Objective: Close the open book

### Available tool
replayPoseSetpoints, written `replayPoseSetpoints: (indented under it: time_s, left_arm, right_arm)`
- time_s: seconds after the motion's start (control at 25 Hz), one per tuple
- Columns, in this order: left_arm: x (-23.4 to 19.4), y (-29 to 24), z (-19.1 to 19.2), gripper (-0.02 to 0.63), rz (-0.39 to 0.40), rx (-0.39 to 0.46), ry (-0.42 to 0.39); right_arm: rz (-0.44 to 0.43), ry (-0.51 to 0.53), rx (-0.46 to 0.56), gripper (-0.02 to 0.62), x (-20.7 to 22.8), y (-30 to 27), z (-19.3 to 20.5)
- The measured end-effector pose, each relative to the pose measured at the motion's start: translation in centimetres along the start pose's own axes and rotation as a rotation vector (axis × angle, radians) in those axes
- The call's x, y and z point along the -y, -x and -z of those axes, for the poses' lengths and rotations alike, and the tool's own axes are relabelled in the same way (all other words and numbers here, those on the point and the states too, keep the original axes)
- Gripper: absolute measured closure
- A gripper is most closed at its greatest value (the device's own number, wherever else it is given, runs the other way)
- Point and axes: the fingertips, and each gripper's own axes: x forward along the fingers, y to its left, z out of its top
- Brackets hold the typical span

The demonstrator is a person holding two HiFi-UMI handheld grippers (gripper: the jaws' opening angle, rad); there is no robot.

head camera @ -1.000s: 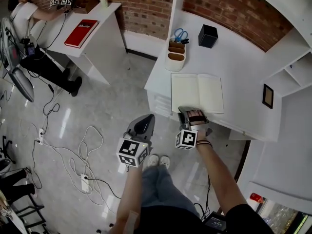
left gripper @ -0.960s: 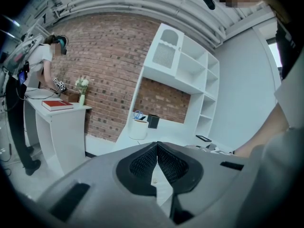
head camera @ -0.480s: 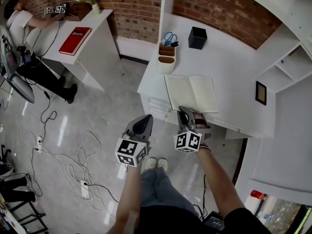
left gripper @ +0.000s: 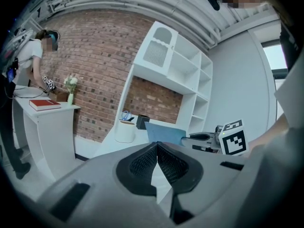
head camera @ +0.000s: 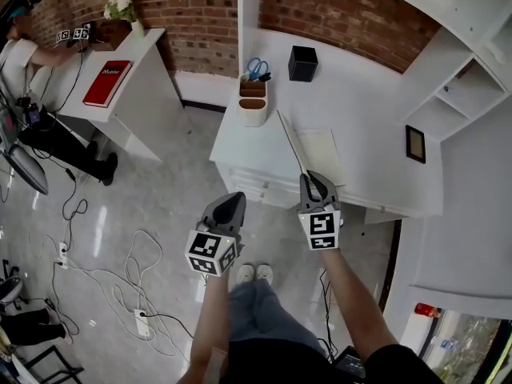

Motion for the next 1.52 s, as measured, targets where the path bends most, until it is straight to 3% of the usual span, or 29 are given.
replayPoseSetpoints:
  time_s: [0.24,0.36,0.64,1.0,1.16,1.32,1.52]
  left_arm:
    - [1.0,-1.3,-0.1,0.598,0.037,-0.014,-0.005]
    - [1.5,-2.0,0.0,0.598,0.051,-0.021,-0.005]
    - [2.6,-3.7,0.3,0.598,0.093,-0.034,-0.006]
    - [2.5,-5.4,0.7,0.598,0.104,-0.054,0.007]
    - [2.2,-6.2,0.7,0.598,0.105,-0.060,0.017]
    - [2.6,-6.9,0.9,0.598,0.118,-0.070,0.002]
    - [2.8,-7.5,0.6,0.598,0.128,-0.068,-0.013]
  right_arm:
    - [0.074,-0.189,0.003,0.571,4.0,1.1,2.0]
    - [0.105,-0.234,-0.025,0.571,5.7,1.6,3.7]
    - [0.141,-0.202,-0.146,0.535,9.3,1.5,7.7]
    - [0.252,-0.163,-0.343,0.411,12.6,0.9,12.9]
    - [0.251,-0.116,-0.409,0.383,13.0,0.6,13.8]
    - [0.234,-0.146,-0.433,0.380,13.0,0.3,15.2]
    - [0.233,-0.180,-0.394,0.380,13.2,0.4,15.0]
